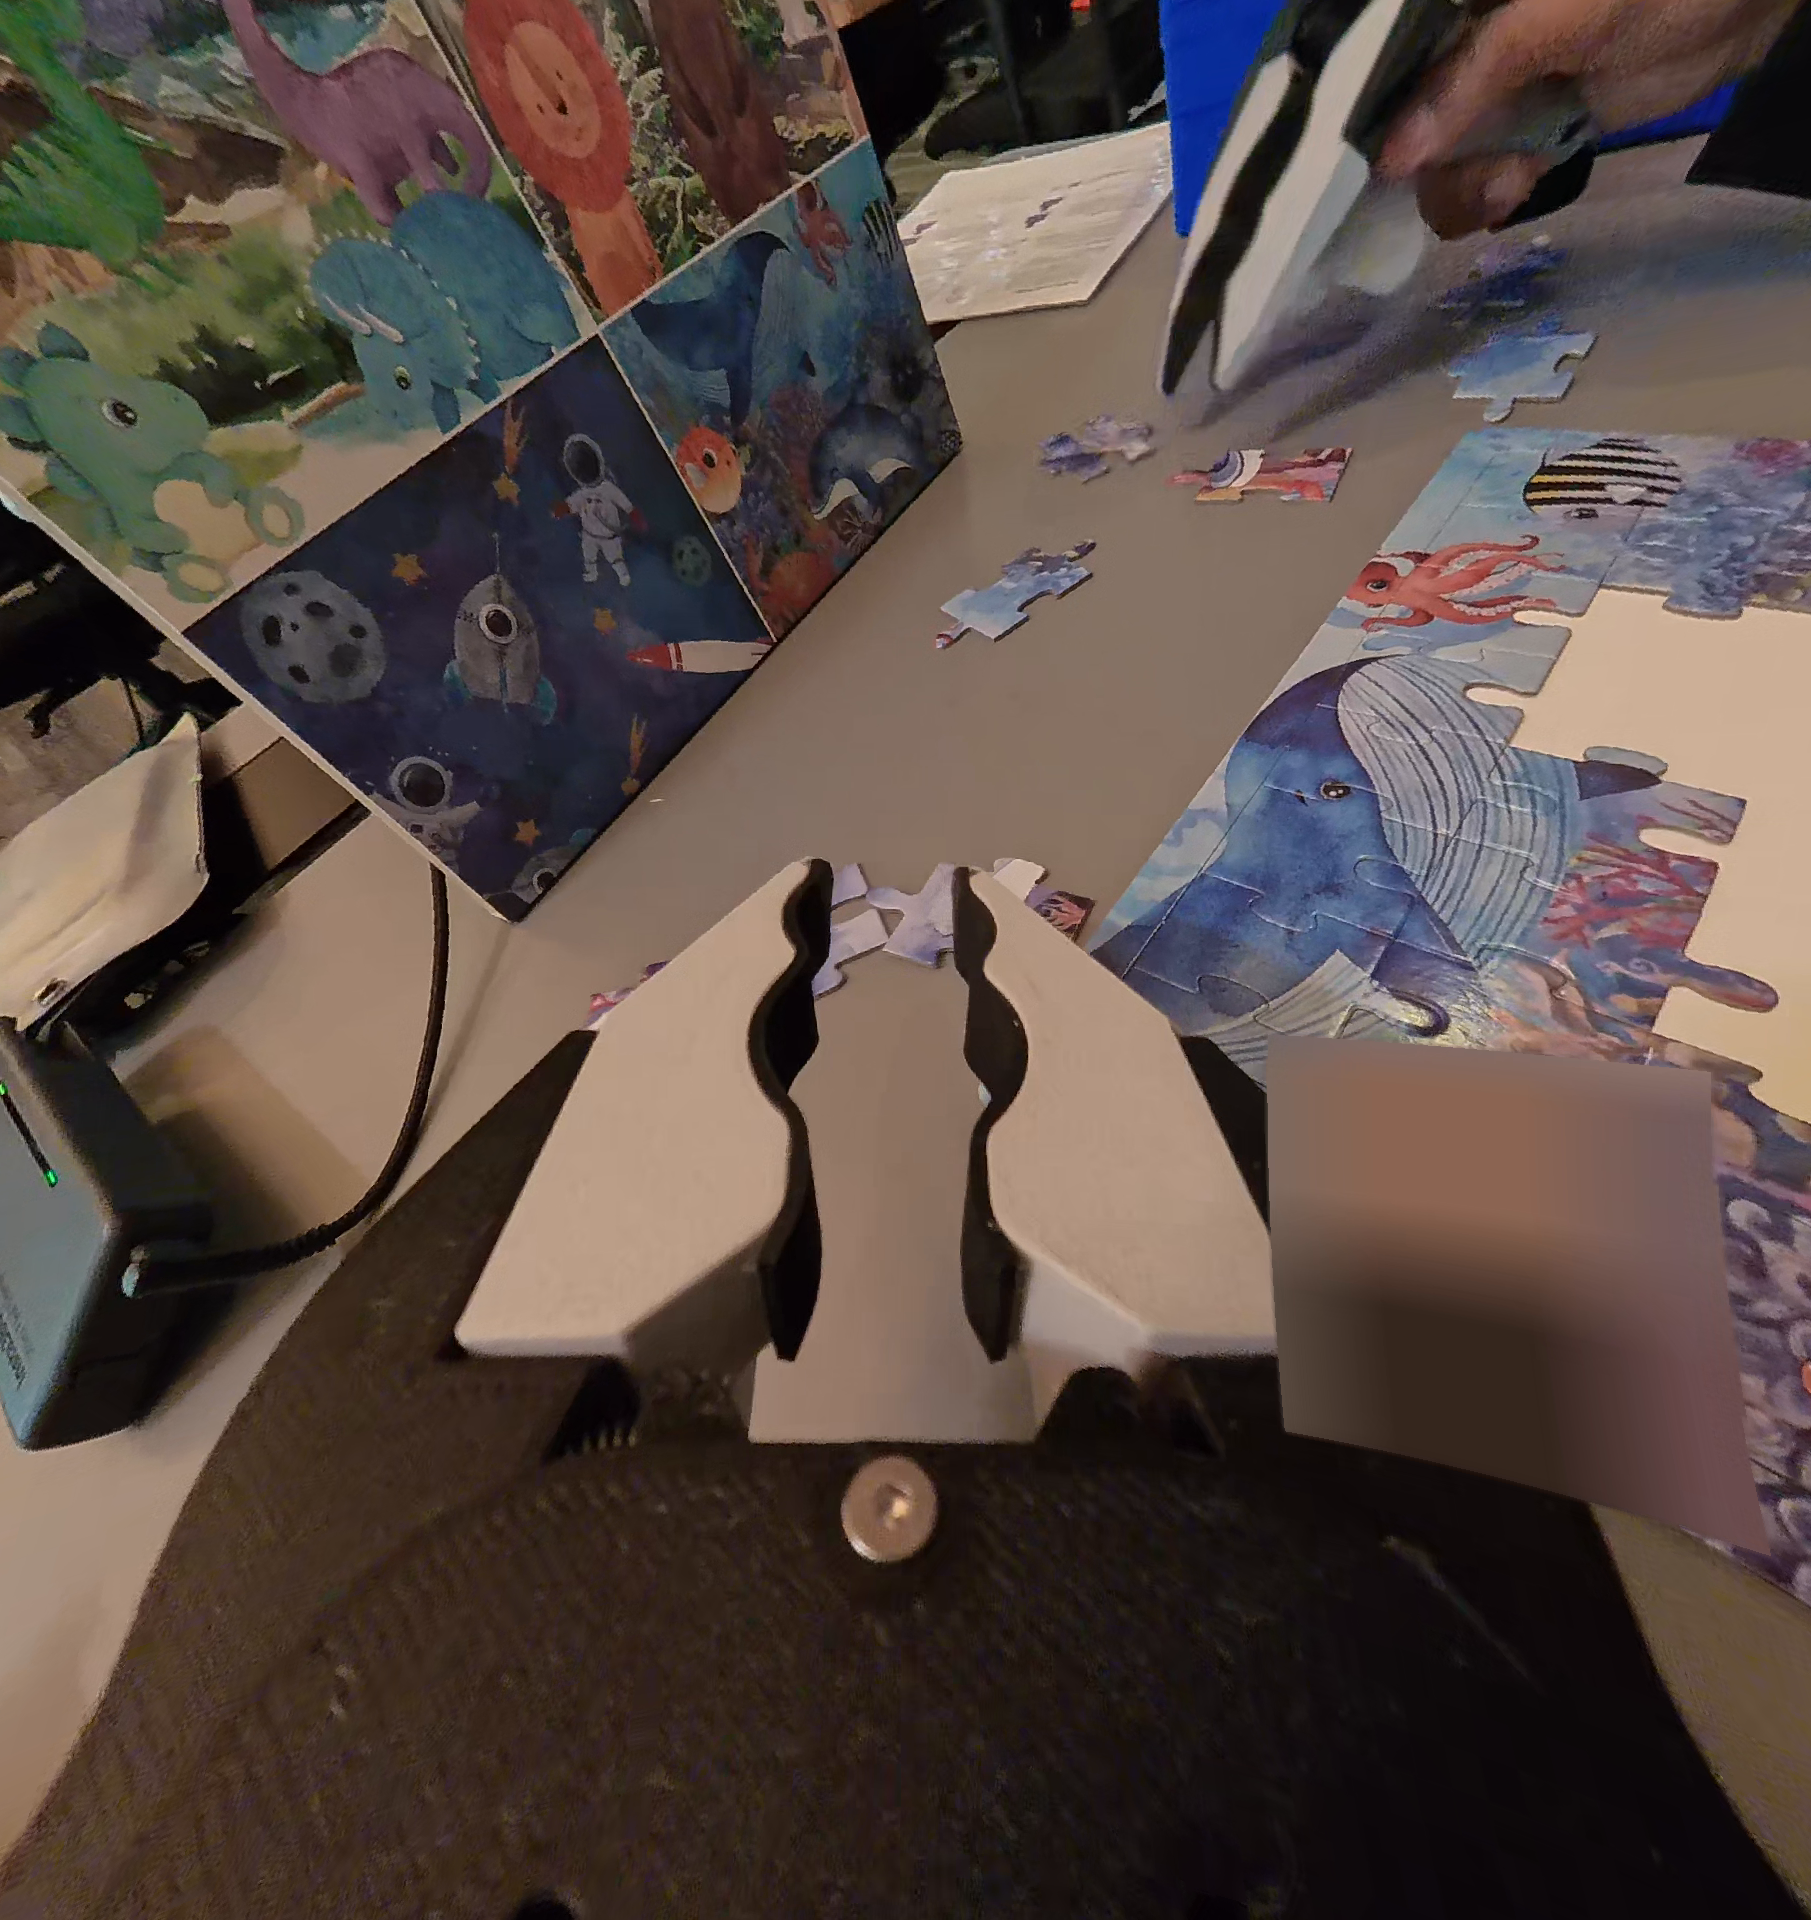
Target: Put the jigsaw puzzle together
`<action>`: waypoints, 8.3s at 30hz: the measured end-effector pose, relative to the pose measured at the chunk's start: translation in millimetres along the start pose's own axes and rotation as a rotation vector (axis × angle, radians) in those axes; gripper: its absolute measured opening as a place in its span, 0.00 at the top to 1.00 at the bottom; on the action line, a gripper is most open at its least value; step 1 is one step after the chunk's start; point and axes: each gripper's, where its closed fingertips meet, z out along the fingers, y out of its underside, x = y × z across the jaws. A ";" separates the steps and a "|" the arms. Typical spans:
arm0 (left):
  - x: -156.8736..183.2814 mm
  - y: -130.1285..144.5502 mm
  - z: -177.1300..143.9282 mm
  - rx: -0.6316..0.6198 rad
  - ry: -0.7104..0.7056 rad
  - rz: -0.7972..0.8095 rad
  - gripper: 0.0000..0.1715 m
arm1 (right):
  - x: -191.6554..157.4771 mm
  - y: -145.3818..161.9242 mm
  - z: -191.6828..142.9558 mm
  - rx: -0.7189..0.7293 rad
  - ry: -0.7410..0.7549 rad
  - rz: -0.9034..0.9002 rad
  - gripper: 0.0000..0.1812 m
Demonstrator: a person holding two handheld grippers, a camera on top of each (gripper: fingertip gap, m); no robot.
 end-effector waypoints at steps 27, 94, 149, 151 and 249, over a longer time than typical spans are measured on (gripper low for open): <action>5.0 3.2 1.8 -0.022 0.012 0.042 0.87 | 50.5 0.2 22.4 -0.269 0.274 -0.116 0.90; 96.7 -55.7 247.4 -0.449 0.417 -0.081 0.69 | -17.8 15.2 -88.9 0.282 0.396 -0.104 1.00; 231.5 -21.6 50.3 -0.482 0.458 0.010 0.81 | -27.2 19.4 -71.6 0.224 0.423 -0.166 1.00; 230.7 -22.0 49.6 -0.482 0.458 0.011 0.81 | -27.2 19.3 -71.8 0.225 0.424 -0.166 1.00; 237.9 -18.8 51.8 -0.449 0.523 -0.126 1.00 | -207.4 101.7 8.0 -0.034 -0.194 -0.484 1.00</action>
